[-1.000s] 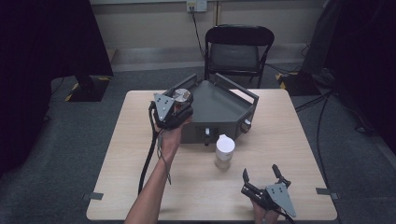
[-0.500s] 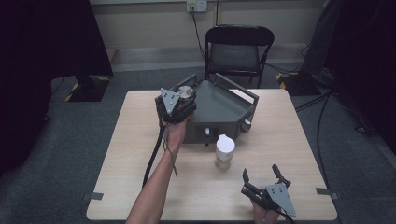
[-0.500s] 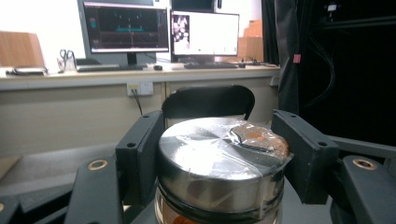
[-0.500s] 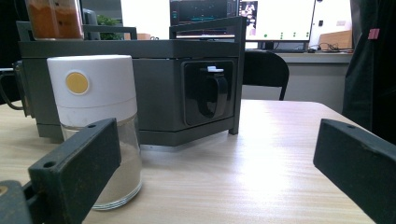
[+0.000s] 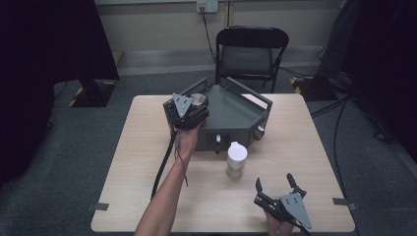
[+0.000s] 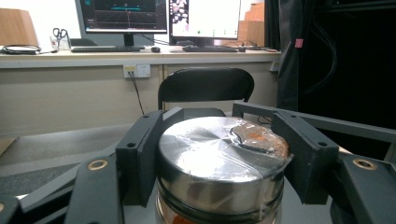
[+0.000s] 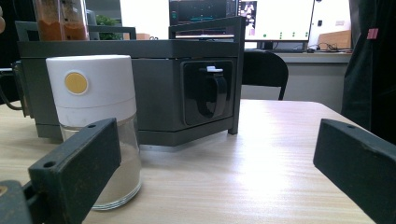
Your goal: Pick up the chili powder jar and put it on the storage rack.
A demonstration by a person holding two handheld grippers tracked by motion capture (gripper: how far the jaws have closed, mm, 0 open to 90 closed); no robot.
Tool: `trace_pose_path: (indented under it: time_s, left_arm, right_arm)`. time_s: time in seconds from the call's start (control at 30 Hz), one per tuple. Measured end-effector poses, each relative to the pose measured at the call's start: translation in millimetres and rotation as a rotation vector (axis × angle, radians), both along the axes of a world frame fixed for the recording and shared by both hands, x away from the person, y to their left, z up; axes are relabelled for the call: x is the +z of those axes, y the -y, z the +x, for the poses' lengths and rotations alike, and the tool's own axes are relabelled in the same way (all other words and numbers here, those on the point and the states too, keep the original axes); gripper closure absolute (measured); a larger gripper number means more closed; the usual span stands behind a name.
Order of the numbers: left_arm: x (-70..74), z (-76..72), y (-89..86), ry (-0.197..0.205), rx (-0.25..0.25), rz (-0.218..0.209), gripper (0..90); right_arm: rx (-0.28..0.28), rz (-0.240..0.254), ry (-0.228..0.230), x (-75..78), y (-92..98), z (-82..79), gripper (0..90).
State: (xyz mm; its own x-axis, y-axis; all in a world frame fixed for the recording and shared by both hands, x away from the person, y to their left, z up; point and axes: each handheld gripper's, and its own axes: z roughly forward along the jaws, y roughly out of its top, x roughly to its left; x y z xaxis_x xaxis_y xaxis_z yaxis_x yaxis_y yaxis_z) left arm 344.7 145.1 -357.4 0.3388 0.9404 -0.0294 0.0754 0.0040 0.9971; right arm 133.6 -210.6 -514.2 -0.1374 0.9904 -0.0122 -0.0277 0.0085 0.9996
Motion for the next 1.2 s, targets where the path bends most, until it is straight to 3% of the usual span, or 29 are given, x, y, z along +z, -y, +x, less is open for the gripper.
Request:
trace_pose_path:
  time_s: [0.27,0.8,1.03,1.2]
  left_arm:
    - [-1.5,1.9,-1.4,-0.006,-0.014,-0.005,36.1]
    - [-12.5,-0.7,2.7,0.028,0.006,-0.019,35.3]
    - [-8.7,0.3,2.1,0.014,0.004,-0.012,34.4]
    - [-3.5,5.6,-5.0,-0.043,-0.008,-0.069,8.8]
  right_arm:
    - [-0.001,0.000,0.000,0.0,-0.2,0.0,0.0]
    - [-0.004,0.000,0.000,0.0,-0.7,-0.2,0.0]
    - [-0.004,0.001,0.000,0.0,-0.7,-0.2,0.0]
    - [-0.004,0.001,0.000,0.0,-0.6,-0.1,0.0]
